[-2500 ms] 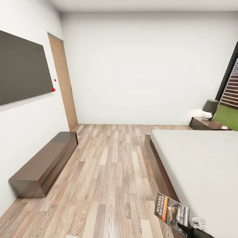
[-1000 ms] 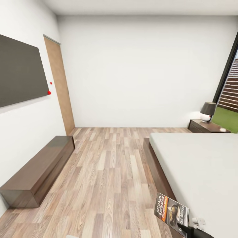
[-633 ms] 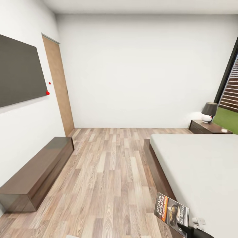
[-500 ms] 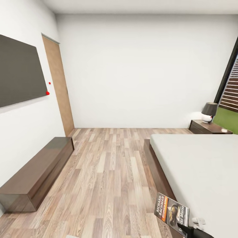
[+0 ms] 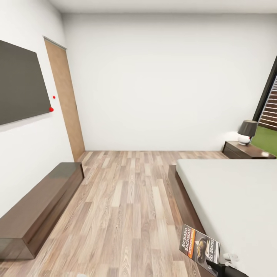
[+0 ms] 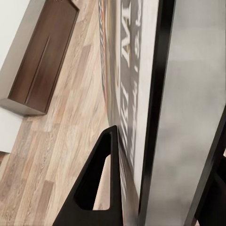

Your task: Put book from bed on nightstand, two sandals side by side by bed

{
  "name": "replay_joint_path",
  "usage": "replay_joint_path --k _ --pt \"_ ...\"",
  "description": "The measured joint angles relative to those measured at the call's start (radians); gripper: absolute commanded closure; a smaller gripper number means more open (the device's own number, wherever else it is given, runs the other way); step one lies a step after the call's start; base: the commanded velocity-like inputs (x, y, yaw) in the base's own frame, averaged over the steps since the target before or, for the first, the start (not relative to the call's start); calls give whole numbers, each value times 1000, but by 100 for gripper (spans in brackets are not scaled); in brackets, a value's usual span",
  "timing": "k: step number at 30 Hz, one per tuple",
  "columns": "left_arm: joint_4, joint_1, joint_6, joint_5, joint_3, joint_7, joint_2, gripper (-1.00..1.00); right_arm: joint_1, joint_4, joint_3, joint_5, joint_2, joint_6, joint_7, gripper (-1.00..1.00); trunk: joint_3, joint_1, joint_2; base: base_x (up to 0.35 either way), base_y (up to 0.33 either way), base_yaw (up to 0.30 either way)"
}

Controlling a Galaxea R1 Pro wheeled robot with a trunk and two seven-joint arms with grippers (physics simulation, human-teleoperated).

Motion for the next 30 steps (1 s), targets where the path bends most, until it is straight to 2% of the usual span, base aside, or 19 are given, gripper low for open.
replay_joint_path --k 30 --pt "0 0 0 0 0 0 0 -100 0 0 2 1 0 0 0 100 0 0 0 332 0 0"
